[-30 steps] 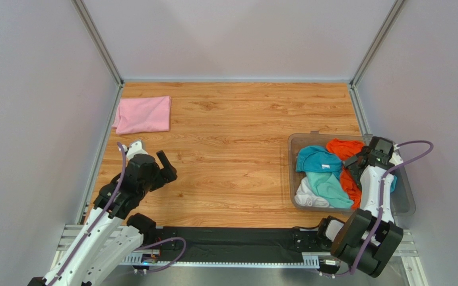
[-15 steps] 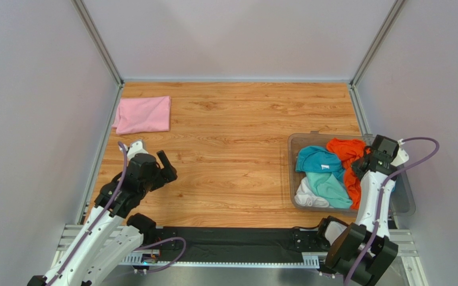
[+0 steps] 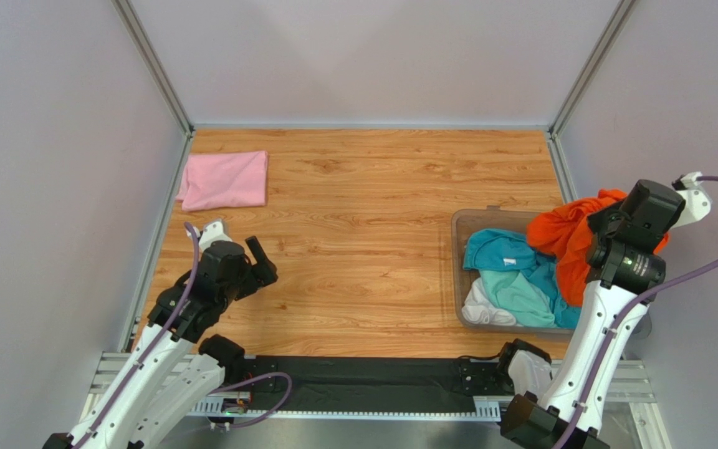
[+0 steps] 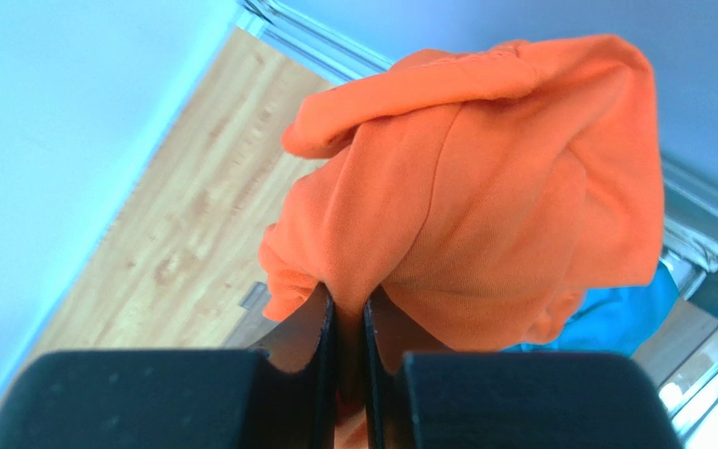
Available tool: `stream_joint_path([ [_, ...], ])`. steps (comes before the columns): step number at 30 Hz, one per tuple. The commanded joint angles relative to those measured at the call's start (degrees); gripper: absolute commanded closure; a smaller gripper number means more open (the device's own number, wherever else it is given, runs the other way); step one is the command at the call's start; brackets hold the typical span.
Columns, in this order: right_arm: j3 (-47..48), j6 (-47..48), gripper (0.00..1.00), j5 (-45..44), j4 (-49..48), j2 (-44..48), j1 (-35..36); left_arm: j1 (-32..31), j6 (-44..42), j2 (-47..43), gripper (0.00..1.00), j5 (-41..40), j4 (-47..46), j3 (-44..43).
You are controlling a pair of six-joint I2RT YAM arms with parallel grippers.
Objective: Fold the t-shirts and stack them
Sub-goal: Grab the tshirt from the pile
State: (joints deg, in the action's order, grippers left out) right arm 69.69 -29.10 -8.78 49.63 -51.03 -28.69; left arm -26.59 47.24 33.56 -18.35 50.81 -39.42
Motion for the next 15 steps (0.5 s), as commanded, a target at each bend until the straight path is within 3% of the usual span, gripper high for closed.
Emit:
stream_joint_path([
  [1, 9.0, 1.6, 0.95, 1.8, -0.1, -0.5, -0.3, 0.0, -0.1, -0.8, 0.00, -0.5, -0.4, -0.7],
  [4, 13.6, 1.7, 0.95, 5.8, -0.7, -1.7, -0.3, 0.0, -0.3, -1.0, 0.00, -0.2, -0.4, -0.8],
  [7, 18.9, 2.1, 0.95, 15.1, -3.1, -3.7, -0.2, 0.0, 0.0, -1.1, 0.00, -0.5, -0.4, -0.7],
  [10, 22.2, 2.2, 0.95, 31.1, -8.4, -7.1, 0.6, 0.0, -0.2, -1.0, 0.00, -0.1, -0.4, -0.7],
  [12, 27.1, 3.6, 0.96, 33.2, -7.3, -10.0, 7.0, 0.0, -0.1, -1.0, 0.00, -0.4, -0.4, -0.7],
  [14, 31.5, 7.7, 0.95, 27.6, -6.0, -11.4, 13.8, 0.0, 0.1, -1.0, 0.00, -0.6, -0.5, -0.5],
  [15, 32.5, 8.9, 0.94, 26.1, -5.3, -12.7, 21.3, 0.0, 0.1, -0.9, 0.00, -0.3, -0.6, -0.4],
])
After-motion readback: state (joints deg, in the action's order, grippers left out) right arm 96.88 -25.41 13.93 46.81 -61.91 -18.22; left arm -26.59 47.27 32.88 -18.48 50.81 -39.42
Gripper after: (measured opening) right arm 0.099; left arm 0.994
